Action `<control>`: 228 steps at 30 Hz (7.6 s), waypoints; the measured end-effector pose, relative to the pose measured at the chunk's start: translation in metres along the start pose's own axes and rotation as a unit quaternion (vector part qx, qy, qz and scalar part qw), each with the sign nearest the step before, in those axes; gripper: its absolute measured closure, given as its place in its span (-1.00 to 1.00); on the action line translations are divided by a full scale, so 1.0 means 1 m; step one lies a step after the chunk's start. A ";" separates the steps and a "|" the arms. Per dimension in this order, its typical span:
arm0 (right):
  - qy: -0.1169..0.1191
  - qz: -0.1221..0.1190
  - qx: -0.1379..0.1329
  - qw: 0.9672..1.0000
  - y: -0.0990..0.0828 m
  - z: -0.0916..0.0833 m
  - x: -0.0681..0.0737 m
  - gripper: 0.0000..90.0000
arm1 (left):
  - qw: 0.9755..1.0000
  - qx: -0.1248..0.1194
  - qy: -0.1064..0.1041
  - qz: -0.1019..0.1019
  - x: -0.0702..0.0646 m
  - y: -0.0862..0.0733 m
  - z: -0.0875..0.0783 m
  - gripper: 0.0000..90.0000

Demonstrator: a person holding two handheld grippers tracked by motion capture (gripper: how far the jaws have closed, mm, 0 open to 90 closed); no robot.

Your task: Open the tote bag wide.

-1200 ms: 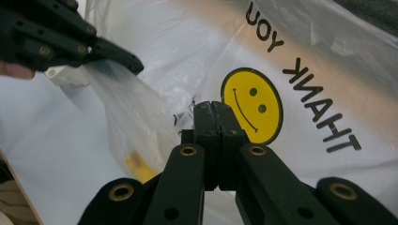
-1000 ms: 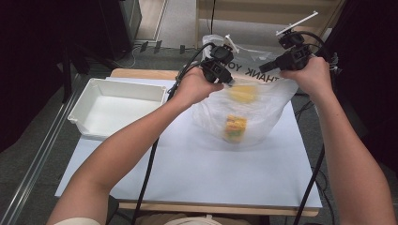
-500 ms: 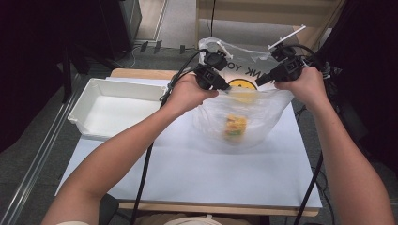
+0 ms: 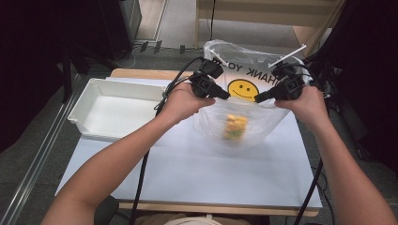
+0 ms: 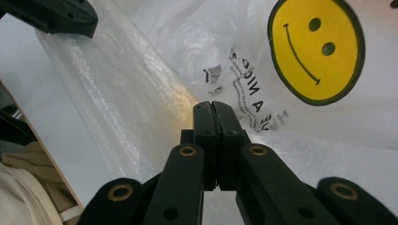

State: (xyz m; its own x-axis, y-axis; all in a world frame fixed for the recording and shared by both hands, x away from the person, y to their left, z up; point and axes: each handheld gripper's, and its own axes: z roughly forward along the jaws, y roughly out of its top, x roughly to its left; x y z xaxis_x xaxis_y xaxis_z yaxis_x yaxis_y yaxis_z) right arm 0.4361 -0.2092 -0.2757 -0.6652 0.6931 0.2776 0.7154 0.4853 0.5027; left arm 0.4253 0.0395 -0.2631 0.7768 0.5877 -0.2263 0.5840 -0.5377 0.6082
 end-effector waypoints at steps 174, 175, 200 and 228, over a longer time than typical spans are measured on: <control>-0.033 0.019 -0.041 0.998 -0.037 0.012 0.022 1.00 | 0.997 0.049 0.033 -0.042 0.054 -0.005 0.071 1.00; -0.033 0.019 -0.041 0.998 -0.037 0.012 0.022 1.00 | 0.997 0.048 0.033 -0.043 0.054 -0.005 0.071 1.00; -0.048 0.092 -0.012 0.995 -0.042 0.060 -0.030 1.00 | 0.997 0.053 0.025 -0.053 0.062 -0.033 0.079 1.00; -0.033 0.125 -0.056 0.990 -0.110 0.061 -0.054 1.00 | 0.996 0.038 0.011 -0.080 0.084 -0.084 0.090 1.00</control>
State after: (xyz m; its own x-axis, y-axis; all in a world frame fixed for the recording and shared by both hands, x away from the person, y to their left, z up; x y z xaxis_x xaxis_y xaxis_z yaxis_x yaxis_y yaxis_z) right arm 0.4063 -0.2675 -0.3958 -0.4516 0.8196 0.3527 0.8259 0.2345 0.5127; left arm 0.4623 0.0797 -0.4013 0.6677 0.6824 -0.2975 0.7164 -0.4803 0.5061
